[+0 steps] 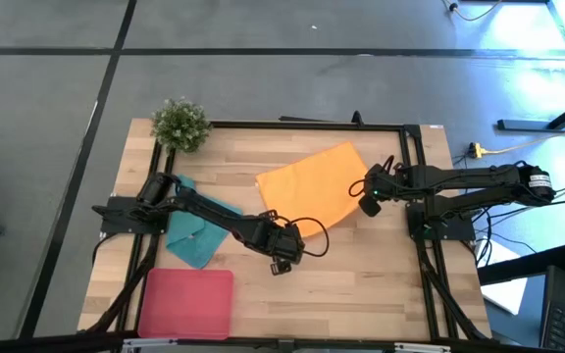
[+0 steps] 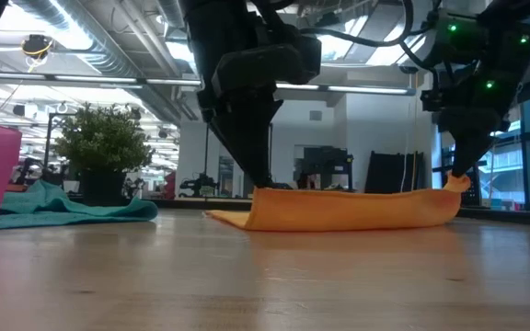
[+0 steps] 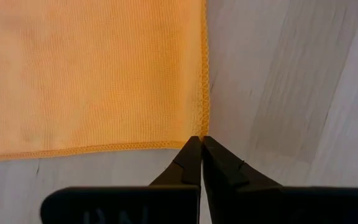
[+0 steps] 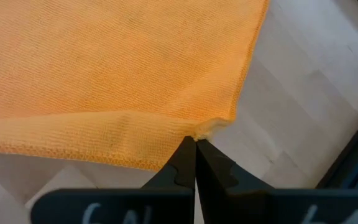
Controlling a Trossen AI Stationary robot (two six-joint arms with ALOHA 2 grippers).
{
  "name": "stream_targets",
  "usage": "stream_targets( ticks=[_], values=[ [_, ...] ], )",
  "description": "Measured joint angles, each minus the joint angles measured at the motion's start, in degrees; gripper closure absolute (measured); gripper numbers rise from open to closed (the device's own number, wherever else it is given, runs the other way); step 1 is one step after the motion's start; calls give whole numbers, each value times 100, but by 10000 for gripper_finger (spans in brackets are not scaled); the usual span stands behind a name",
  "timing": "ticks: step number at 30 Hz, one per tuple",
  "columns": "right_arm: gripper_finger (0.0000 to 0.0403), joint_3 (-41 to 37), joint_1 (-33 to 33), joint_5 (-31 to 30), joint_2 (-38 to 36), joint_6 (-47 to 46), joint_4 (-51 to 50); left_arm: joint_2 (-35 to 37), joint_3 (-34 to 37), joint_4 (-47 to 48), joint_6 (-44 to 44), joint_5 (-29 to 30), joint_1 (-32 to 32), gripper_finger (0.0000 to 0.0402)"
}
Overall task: Roll microfiber towels into tight, uniform cylinder then place into a basket
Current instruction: Fold the yellow microfiber cloth
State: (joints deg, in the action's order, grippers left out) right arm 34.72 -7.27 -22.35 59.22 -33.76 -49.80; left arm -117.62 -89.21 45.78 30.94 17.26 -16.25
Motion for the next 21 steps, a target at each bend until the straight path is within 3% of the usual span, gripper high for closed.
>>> stream_targets(
  ticks=[8,12,21],
  values=[
    [398,0,0,31,0,-19,2,0,0,0,-1,-2,0,401],
    [394,0,0,458,0,-30,26,0,0,0,7,-2,0,402],
    [329,0,2,602,0,-34,24,0,0,-2,11,-12,-2,401]
  ],
)
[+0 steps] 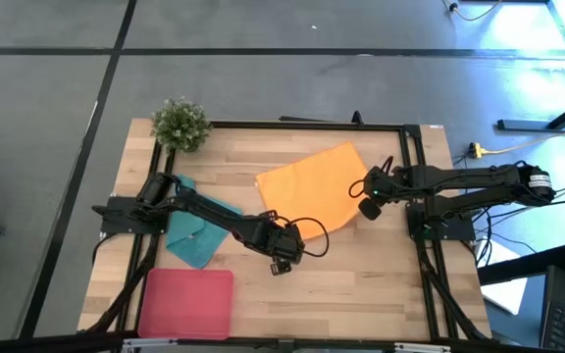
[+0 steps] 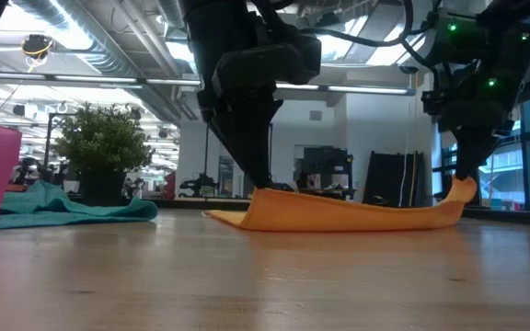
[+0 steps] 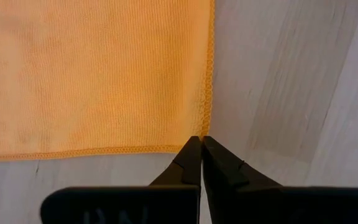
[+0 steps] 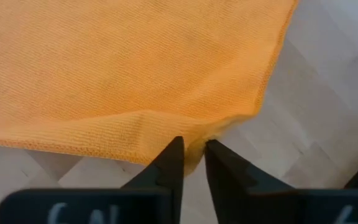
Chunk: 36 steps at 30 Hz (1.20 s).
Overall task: Roll microfiber towels into tight, uniform cylinder then place into a basket
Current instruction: Fold the yellow microfiber cloth
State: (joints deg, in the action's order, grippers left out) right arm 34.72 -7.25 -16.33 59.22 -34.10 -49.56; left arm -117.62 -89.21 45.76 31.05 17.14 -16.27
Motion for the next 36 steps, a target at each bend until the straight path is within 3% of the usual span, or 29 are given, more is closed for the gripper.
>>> stream_targets(
  ticks=[12,24,36],
  values=[
    [247,0,0,405,-12,45,-47,0,0,-69,7,-154,-7,402],
    [253,349,0,247,-770,133,-370,-2,2,-238,-9,-178,-7,402],
    [254,396,-2,145,-1117,606,319,-2,2,-306,-133,-132,-9,392]
  ],
)
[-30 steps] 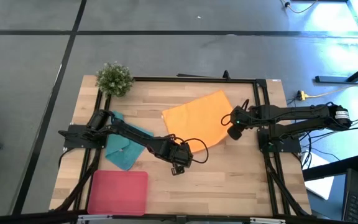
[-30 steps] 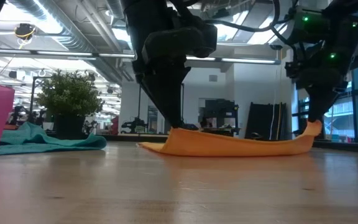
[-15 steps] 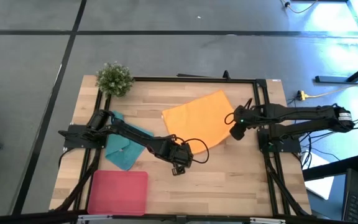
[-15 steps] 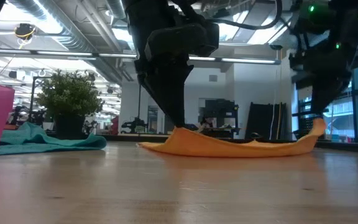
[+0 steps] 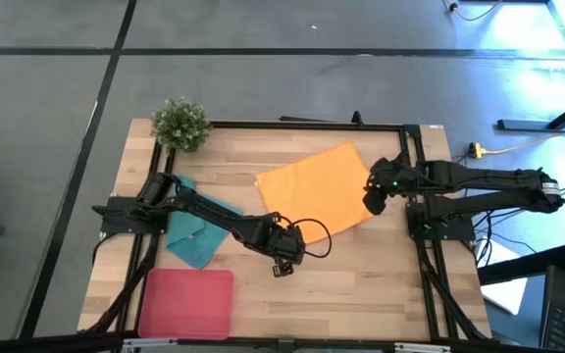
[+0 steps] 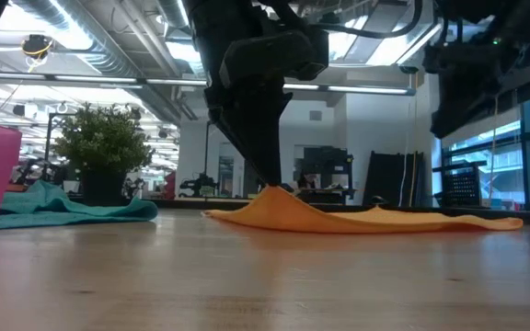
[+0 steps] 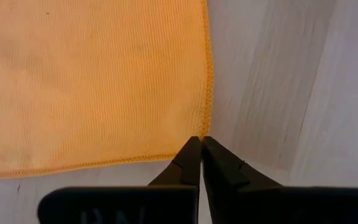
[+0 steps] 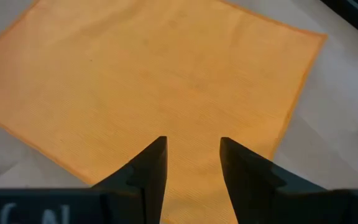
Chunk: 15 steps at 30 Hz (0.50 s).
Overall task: Roll microfiber towels into tight, uniform cylinder then place into a basket
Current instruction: Fold the yellow microfiber cloth
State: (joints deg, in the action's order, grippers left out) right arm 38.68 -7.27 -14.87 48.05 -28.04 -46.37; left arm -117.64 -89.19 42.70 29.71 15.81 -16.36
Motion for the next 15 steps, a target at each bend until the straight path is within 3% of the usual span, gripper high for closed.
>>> stream_targets(
  ticks=[11,15],
  values=[
    [254,-11,0,0,37,28,82,0,0,-68,295,-350,20,316],
    [254,-303,0,325,73,286,838,6,0,2,342,-312,109,312]
  ],
)
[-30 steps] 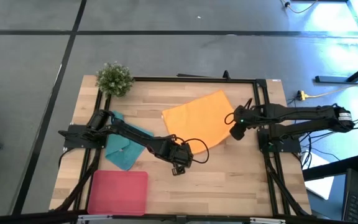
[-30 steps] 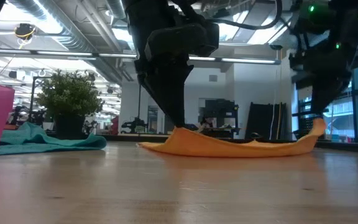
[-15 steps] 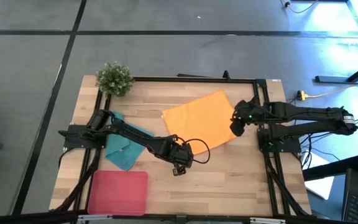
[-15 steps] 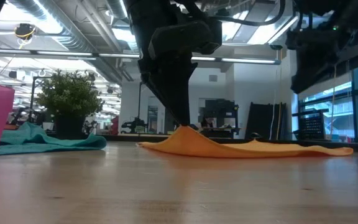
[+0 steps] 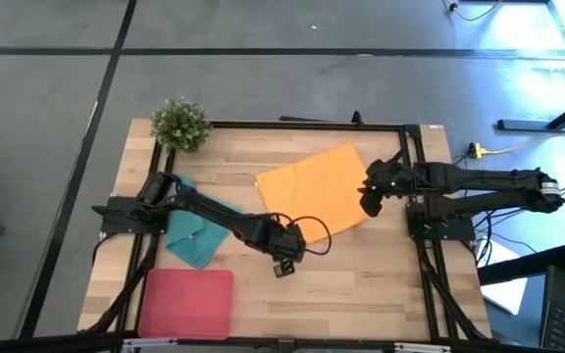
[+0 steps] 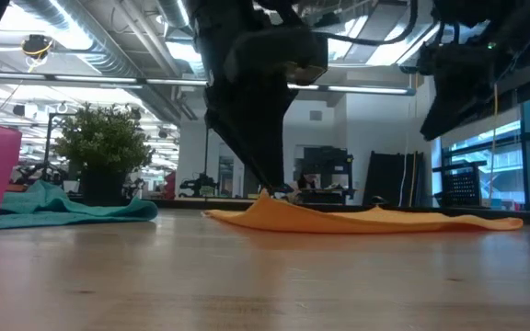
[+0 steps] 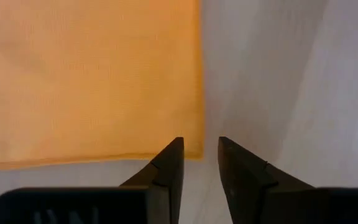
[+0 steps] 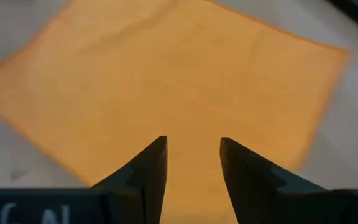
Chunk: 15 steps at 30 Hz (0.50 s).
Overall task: Roll microfiber towels into tight, uniform cylinder then place into a basket
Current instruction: Fold the yellow microfiber cloth
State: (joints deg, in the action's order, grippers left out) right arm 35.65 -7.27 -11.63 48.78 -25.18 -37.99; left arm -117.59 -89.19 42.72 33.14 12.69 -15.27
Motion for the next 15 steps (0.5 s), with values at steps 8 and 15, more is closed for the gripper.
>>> stream_targets(
  ticks=[8,15],
  values=[
    [254,-942,2,1162,302,65,1675,105,1,486,77,303,690,315],
    [254,-1685,2,1284,412,-207,2031,22,2,978,80,654,1537,313]
  ],
)
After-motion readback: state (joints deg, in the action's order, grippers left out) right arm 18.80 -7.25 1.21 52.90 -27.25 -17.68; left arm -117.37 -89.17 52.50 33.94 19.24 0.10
